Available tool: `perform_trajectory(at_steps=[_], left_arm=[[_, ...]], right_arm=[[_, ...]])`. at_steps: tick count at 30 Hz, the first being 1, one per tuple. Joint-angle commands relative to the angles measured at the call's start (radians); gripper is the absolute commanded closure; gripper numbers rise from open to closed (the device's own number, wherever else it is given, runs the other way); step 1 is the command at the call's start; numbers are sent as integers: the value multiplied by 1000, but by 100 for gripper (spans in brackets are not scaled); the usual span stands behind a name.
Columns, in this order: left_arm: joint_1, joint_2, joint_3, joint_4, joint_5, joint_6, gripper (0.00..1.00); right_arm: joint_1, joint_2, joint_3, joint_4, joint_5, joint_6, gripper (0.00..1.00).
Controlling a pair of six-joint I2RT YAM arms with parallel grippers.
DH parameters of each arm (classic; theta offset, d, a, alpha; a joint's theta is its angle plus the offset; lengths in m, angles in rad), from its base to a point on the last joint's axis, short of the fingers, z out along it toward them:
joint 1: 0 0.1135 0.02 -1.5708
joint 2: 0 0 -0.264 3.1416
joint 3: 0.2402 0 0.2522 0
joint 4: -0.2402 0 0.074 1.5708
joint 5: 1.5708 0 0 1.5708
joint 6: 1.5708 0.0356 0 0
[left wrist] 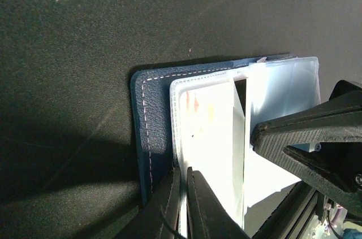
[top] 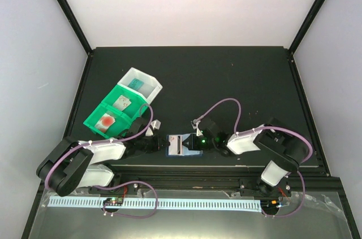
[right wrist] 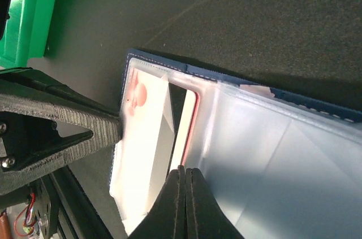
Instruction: Take the credit cards out of the card holder
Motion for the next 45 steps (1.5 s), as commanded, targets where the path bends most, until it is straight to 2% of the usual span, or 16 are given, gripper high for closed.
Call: perform_trajectory(at_steps=[1,3,9,12,25,32,42,45], left_arm=[[-5,11,-4,-110,-76,25,95],[-5,11,-9,-111,-79,24,97],[-7,-15,-12,-112,-82,24,98],[-6,-7,-11,-107,-80,23,98],[-33,67,-13,-50,-68,-4,98],[-36,59,-10,-63,-81,-5,98],[-35,51,-7,-93,-107,-1,99],[-36,52,-7,-92,-108,-2,98]], right_arm=[[-7,-31,-20,25,27,-7,99],[-8,-29,-15,23,20,-7,99],[-7,23,-4,53,-7,12,88],[-8,31,1,55,-11,11,85],[-8,60,27,73,-36,1,86],[-8,46,17,65,-25,-16,99],[-17,-18,-29,90,-30,-28,99],[-17,-13,-24,98,-39,-18,92]])
